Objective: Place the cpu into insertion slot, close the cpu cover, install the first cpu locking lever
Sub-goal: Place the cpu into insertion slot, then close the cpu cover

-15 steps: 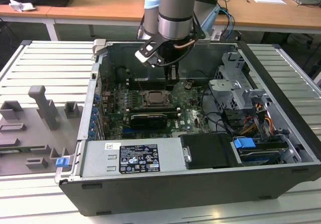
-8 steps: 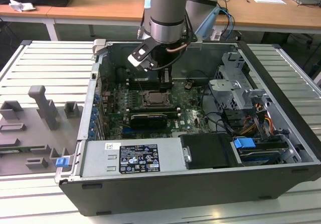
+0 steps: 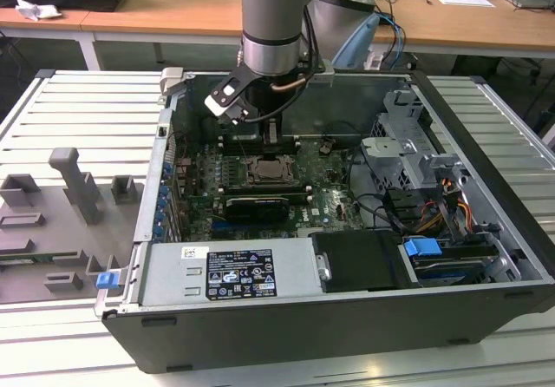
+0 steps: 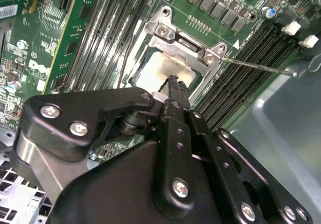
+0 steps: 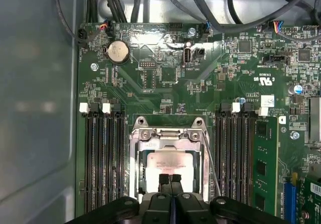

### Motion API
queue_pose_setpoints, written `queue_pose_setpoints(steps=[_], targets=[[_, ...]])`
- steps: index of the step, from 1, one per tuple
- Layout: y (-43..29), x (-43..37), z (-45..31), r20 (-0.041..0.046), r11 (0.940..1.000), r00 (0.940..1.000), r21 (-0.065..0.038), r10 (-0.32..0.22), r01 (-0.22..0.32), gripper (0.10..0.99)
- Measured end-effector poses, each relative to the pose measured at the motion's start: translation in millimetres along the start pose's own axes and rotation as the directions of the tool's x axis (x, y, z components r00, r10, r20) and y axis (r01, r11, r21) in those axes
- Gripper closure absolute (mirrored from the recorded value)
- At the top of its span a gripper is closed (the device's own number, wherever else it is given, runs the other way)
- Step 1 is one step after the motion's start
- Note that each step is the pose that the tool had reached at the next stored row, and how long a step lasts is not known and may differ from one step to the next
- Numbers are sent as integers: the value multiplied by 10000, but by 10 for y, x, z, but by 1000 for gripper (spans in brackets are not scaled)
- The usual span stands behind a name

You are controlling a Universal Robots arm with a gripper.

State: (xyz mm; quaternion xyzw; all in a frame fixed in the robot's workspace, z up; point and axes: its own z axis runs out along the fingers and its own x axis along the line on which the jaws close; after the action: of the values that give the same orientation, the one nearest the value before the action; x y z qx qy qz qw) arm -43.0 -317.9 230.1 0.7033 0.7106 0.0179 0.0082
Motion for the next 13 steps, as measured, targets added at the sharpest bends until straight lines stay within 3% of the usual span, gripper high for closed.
queue_pose_setpoints(steps=[7, 13], targets=[[-3, 0, -2, -1, 10000, 10000, 0, 2, -2, 980], [-1, 1, -52, -2, 10000, 10000, -1, 3, -3, 980]])
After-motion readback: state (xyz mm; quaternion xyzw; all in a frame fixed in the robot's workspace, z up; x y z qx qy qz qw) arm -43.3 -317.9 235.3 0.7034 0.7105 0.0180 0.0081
